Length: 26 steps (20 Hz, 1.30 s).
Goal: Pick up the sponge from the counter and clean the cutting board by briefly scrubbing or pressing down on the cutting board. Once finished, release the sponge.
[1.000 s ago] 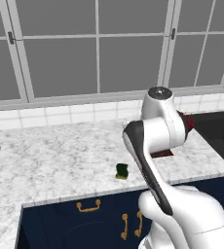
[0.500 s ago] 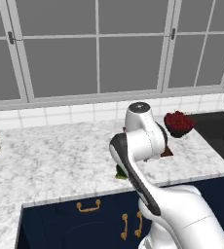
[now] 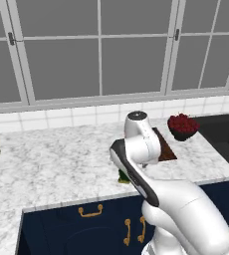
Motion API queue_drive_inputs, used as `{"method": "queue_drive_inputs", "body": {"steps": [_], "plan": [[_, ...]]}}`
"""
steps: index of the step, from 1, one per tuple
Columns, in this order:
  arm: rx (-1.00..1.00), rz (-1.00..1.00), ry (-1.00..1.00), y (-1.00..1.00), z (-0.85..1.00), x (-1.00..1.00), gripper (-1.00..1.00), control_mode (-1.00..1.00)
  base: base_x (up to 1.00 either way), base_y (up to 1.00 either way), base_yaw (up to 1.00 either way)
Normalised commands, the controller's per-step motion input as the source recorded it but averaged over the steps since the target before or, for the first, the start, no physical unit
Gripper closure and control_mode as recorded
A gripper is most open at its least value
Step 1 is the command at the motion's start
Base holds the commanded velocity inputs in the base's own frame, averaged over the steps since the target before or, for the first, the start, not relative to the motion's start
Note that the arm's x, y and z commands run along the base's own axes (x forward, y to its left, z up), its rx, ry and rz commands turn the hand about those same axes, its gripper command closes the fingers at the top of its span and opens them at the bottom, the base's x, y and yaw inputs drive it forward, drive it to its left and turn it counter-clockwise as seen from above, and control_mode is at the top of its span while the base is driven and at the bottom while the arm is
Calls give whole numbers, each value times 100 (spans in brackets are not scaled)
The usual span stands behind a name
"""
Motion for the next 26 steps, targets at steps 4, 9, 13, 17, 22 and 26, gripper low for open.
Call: {"method": "queue_drive_inputs", "body": {"steps": [4,9,13,17,22,26], "plan": [[0,8,0,4,-43,47,-100,-100,0,0,0],[0,7,3,9,-35,49,-100,-100,0,0,0],[0,4,2,18,-15,25,-100,-100,0,0,0],[0,1,4,11,-17,8,-100,-100,0,0,0],[0,0,1,-6,-13,0,-100,-100,0,0,0],[0,0,0,-8,-17,0,-100,-100,0,0,0]]}}
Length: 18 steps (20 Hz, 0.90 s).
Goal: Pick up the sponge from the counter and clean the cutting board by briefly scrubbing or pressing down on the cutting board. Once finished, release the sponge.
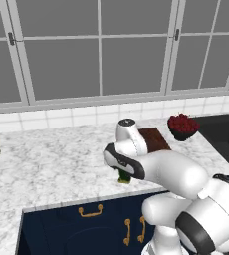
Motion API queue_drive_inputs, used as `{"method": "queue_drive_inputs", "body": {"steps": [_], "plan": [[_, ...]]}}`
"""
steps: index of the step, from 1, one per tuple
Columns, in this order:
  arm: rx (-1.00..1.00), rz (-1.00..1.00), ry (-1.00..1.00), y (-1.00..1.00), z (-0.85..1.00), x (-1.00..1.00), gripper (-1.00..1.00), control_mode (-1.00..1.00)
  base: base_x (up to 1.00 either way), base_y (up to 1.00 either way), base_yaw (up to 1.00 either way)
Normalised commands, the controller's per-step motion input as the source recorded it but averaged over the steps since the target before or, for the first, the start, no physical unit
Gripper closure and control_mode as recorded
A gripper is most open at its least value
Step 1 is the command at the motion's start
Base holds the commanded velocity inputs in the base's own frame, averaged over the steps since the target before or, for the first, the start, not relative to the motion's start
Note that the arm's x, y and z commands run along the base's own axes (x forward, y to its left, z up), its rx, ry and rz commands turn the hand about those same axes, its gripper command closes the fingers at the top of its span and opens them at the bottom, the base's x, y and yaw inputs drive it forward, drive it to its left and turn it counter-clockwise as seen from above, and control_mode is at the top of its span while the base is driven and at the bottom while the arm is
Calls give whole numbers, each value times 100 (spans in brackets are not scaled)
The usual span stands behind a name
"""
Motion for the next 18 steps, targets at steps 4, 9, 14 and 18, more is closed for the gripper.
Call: {"method": "queue_drive_inputs", "body": {"steps": [4,9,14,18], "plan": [[0,0,3,-18,-46,0,-100,-100,0,0,0],[0,0,1,-2,-34,7,-100,-100,0,0,0],[0,0,0,0,-26,6,-100,-100,0,0,0],[0,0,0,0,-18,16,-100,-100,0,0,0]]}}
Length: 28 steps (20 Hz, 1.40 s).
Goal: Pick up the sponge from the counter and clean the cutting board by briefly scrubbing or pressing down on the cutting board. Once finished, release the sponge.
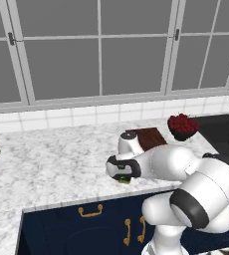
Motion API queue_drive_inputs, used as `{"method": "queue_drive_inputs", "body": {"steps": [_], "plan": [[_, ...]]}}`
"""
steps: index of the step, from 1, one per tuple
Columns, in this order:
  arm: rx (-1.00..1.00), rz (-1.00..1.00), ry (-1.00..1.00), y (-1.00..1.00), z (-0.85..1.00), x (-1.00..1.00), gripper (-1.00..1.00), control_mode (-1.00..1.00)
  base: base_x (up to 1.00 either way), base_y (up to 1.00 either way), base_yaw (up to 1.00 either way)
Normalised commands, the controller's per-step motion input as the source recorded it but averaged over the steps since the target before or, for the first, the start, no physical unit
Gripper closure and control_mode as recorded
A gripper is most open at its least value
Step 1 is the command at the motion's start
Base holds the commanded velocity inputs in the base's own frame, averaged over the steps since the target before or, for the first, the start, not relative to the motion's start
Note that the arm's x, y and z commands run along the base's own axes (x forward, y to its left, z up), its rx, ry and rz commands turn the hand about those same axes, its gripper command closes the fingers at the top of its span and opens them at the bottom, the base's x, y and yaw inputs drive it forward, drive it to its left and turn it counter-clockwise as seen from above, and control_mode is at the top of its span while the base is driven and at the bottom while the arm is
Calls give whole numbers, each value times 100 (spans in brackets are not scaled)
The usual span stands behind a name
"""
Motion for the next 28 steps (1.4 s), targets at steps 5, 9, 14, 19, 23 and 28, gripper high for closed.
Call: {"method": "queue_drive_inputs", "body": {"steps": [5,9,14,19,23,28], "plan": [[0,0,0,0,0,22,-100,-100,0,0,0],[0,0,0,0,-10,15,-100,-100,0,0,0],[0,0,0,5,-22,0,100,-100,0,0,0],[0,-1,0,0,3,-3,100,-100,0,0,0],[0,-6,0,-15,44,-16,100,-100,0,0,0],[-2,-25,4,-16,59,-1,100,-100,0,0,0]]}}
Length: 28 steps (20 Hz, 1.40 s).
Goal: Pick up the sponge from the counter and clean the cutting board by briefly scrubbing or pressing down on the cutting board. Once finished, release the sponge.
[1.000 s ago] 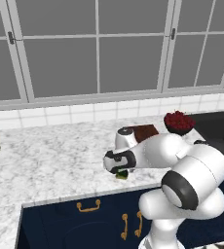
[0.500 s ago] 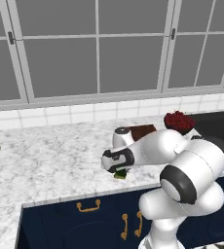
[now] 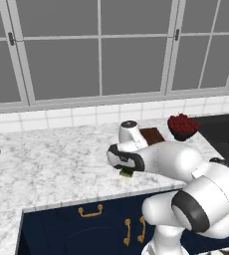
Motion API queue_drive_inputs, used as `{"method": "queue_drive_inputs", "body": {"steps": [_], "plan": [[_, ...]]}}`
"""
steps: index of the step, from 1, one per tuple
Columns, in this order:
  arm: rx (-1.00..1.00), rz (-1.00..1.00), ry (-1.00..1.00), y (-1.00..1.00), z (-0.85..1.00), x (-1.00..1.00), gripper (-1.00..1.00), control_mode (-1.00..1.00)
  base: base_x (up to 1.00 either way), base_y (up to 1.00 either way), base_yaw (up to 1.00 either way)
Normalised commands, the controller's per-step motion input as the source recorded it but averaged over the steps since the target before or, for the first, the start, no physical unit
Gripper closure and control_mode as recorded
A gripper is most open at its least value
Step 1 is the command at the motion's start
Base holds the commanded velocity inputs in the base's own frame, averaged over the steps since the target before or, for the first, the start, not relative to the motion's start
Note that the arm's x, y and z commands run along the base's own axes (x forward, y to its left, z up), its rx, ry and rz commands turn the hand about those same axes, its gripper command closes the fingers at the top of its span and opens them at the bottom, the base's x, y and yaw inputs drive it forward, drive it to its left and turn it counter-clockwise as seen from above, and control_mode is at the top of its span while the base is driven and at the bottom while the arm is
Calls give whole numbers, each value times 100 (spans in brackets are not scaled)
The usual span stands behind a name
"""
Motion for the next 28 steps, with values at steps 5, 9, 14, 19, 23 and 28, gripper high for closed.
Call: {"method": "queue_drive_inputs", "body": {"steps": [5,9,14,19,23,28], "plan": [[-10,-41,-5,-18,29,8,100,-100,0,0,0],[-20,-36,2,-24,24,3,100,-100,0,0,0],[-10,-33,11,-60,22,12,100,-100,0,0,0],[-4,-27,-3,-52,16,2,100,-100,0,0,0],[-1,-21,1,-69,0,5,100,-100,0,0,0],[0,-7,0,-65,13,2,100,-100,0,0,0]]}}
